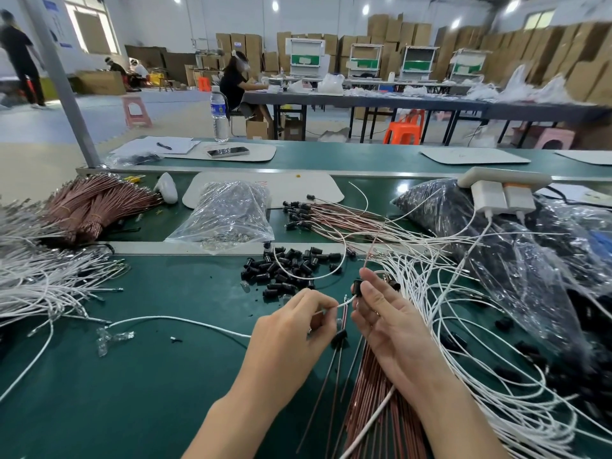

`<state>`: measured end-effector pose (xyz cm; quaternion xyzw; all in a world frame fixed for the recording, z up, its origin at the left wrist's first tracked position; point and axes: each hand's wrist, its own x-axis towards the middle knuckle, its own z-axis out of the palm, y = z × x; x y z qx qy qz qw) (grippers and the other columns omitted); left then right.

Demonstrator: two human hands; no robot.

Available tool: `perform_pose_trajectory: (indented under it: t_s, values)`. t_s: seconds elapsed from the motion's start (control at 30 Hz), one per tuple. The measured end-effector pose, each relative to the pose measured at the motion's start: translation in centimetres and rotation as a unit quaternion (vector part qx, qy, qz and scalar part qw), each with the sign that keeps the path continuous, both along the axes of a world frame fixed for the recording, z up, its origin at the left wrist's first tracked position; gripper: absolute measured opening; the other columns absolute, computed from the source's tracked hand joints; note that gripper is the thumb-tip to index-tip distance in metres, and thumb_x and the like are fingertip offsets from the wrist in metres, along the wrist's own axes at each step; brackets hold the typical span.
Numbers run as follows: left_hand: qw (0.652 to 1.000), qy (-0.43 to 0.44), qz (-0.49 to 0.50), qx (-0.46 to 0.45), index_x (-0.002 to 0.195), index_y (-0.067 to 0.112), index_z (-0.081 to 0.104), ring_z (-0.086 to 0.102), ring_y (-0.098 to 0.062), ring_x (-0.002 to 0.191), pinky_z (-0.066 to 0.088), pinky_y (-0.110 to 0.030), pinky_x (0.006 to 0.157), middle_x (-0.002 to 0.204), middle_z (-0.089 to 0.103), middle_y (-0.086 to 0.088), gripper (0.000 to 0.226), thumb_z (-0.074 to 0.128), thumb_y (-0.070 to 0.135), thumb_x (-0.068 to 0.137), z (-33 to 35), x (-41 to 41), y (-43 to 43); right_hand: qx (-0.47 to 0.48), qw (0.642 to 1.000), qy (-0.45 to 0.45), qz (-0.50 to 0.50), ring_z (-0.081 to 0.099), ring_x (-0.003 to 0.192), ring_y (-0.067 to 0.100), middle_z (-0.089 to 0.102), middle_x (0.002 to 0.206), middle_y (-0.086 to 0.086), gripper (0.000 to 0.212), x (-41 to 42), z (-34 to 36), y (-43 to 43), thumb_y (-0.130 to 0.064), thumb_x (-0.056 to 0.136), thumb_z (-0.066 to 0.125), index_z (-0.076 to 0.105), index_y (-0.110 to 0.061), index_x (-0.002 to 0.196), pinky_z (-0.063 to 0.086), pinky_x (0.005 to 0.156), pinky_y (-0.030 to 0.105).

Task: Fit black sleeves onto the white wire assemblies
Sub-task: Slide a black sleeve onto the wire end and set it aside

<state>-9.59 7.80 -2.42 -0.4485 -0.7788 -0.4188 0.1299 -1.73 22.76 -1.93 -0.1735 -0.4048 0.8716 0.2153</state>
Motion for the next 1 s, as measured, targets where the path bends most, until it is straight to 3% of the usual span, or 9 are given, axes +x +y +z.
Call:
perform_pose_trajectory:
  t_s: [0.2, 0.37, 0.53, 0.7, 0.8, 0.9, 1.0]
  values:
    - [0.999, 0.015, 0.042, 0.011, 0.087, 0.025, 0.058, 0.062, -0.009, 0.065, 0.050, -0.028, 0.053, 0.073, 0.063, 0.015, 0.017, 0.055, 0.039, 0.096, -0.22, 0.56, 0.42, -0.008, 1.000, 0.012, 0.011, 0.070, 0.073, 0.018, 0.071, 0.084, 0.011, 0.033, -0.07, 0.18, -0.24, -0.008, 0.081, 0.069, 0.072, -0.002, 0.114, 0.063, 0.068, 0.029]
    - [0.996, 0.045, 0.071, 0.012, 0.080, 0.024, 0.050, 0.056, -0.013, 0.054, 0.043, -0.021, 0.045, 0.065, 0.057, 0.013, 0.019, 0.059, 0.034, 0.093, -0.17, 0.38, 0.48, -0.003, 1.000, 0.012, 0.016, 0.072, 0.075, 0.020, 0.072, 0.084, 0.013, 0.023, -0.13, 0.09, -0.27, -0.008, 0.080, 0.070, 0.079, -0.004, 0.101, 0.063, 0.075, 0.031]
    - [0.995, 0.061, 0.076, 0.014, 0.078, 0.023, 0.047, 0.052, -0.014, 0.049, 0.037, -0.018, 0.042, 0.061, 0.053, 0.012, 0.023, 0.062, 0.031, 0.092, -0.34, 0.38, 0.61, -0.012, 0.999, 0.021, 0.023, 0.073, 0.080, 0.022, 0.073, 0.090, 0.016, 0.024, -0.15, 0.01, -0.30, -0.009, 0.080, 0.070, 0.079, -0.004, 0.101, 0.063, 0.076, 0.030]
    - [0.996, 0.050, 0.073, 0.027, 0.076, 0.023, 0.045, 0.049, -0.015, 0.055, 0.034, -0.016, 0.043, 0.057, 0.044, 0.014, 0.024, 0.063, 0.031, 0.091, -0.25, 0.48, 0.60, -0.014, 0.999, 0.020, 0.024, 0.073, 0.082, 0.021, 0.074, 0.092, 0.016, 0.024, -0.26, -0.04, -0.36, -0.010, 0.079, 0.071, 0.080, -0.007, 0.101, 0.062, 0.074, 0.027]
    - [0.997, 0.016, 0.069, 0.035, 0.077, 0.027, 0.043, 0.046, -0.005, 0.053, 0.030, -0.012, 0.046, 0.053, 0.036, 0.019, 0.024, 0.056, 0.039, 0.093, -0.28, 0.56, 0.66, -0.022, 0.999, 0.034, 0.026, 0.074, 0.084, 0.021, 0.074, 0.092, 0.016, 0.025, -0.24, -0.08, -0.32, -0.010, 0.079, 0.071, 0.080, -0.007, 0.102, 0.061, 0.076, 0.027]
    - [0.997, -0.009, 0.061, 0.043, 0.078, 0.033, 0.040, 0.047, 0.000, 0.053, 0.032, -0.011, 0.048, 0.052, 0.039, 0.019, 0.021, 0.049, 0.046, 0.093, -0.44, 0.56, 0.70, -0.033, 0.998, 0.043, 0.032, 0.074, 0.085, 0.021, 0.074, 0.093, 0.015, 0.025, -0.14, -0.08, -0.28, -0.009, 0.079, 0.071, 0.080, -0.006, 0.102, 0.061, 0.075, 0.027]
    - [0.997, 0.014, 0.055, 0.048, 0.079, 0.030, 0.043, 0.050, -0.008, 0.057, 0.038, -0.017, 0.046, 0.055, 0.047, 0.015, 0.024, 0.059, 0.039, 0.094, -0.53, 0.54, 0.74, -0.044, 0.997, 0.046, 0.045, 0.074, 0.085, 0.021, 0.075, 0.095, 0.014, 0.025, -0.09, -0.09, -0.38, -0.008, 0.079, 0.071, 0.079, -0.005, 0.102, 0.061, 0.075, 0.027]
